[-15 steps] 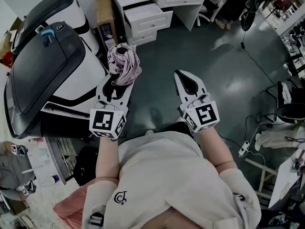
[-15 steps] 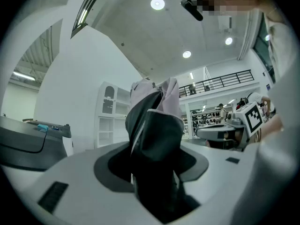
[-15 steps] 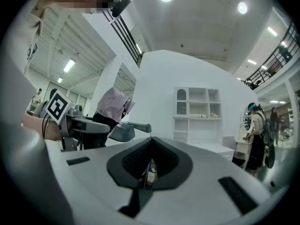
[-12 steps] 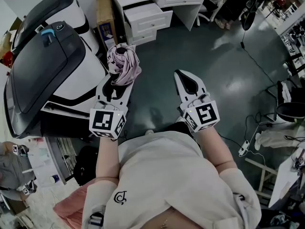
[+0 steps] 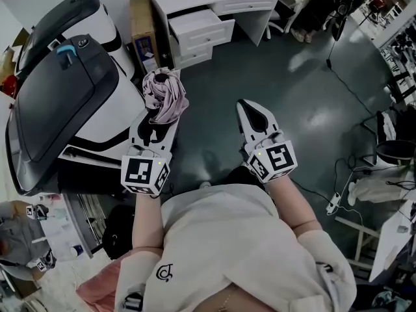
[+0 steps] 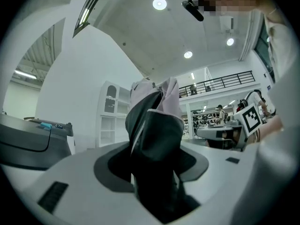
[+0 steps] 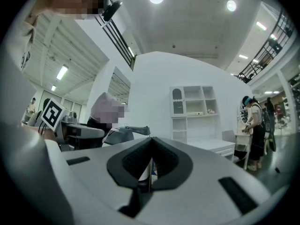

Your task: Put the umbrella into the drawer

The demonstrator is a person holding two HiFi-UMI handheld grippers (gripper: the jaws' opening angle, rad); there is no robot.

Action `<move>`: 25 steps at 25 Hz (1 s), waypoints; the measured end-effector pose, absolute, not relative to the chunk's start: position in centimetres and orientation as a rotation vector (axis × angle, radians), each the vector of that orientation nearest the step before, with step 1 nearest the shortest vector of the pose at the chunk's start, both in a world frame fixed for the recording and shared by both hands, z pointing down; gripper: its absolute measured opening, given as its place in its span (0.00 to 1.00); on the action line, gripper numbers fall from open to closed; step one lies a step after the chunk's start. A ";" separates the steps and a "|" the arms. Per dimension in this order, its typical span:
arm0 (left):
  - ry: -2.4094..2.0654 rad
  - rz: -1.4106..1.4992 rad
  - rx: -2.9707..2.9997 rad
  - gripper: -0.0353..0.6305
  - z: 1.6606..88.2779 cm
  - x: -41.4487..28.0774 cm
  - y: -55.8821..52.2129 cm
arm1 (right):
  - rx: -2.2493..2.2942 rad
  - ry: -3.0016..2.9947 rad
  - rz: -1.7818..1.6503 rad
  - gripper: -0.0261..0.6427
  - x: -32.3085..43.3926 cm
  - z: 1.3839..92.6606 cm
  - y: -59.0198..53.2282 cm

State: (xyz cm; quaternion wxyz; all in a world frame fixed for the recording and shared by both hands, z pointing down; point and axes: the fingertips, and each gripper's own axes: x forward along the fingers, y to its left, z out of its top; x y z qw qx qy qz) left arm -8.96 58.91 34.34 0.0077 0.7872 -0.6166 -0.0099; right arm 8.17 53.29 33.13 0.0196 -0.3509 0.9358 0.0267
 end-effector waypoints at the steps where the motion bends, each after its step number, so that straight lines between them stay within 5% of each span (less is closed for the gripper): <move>1: -1.927 -0.034 2.458 0.40 34.4 -9.2 58.8 | -1.091 2.897 0.070 0.05 8.1 33.2 53.1; 12: -1.966 -0.048 2.371 0.40 36.0 -10.8 52.8 | -1.022 2.969 0.069 0.05 6.3 34.6 45.3; 25: -2.091 -0.006 2.209 0.40 36.6 -9.8 31.7 | -0.858 3.042 0.046 0.05 6.4 34.9 21.5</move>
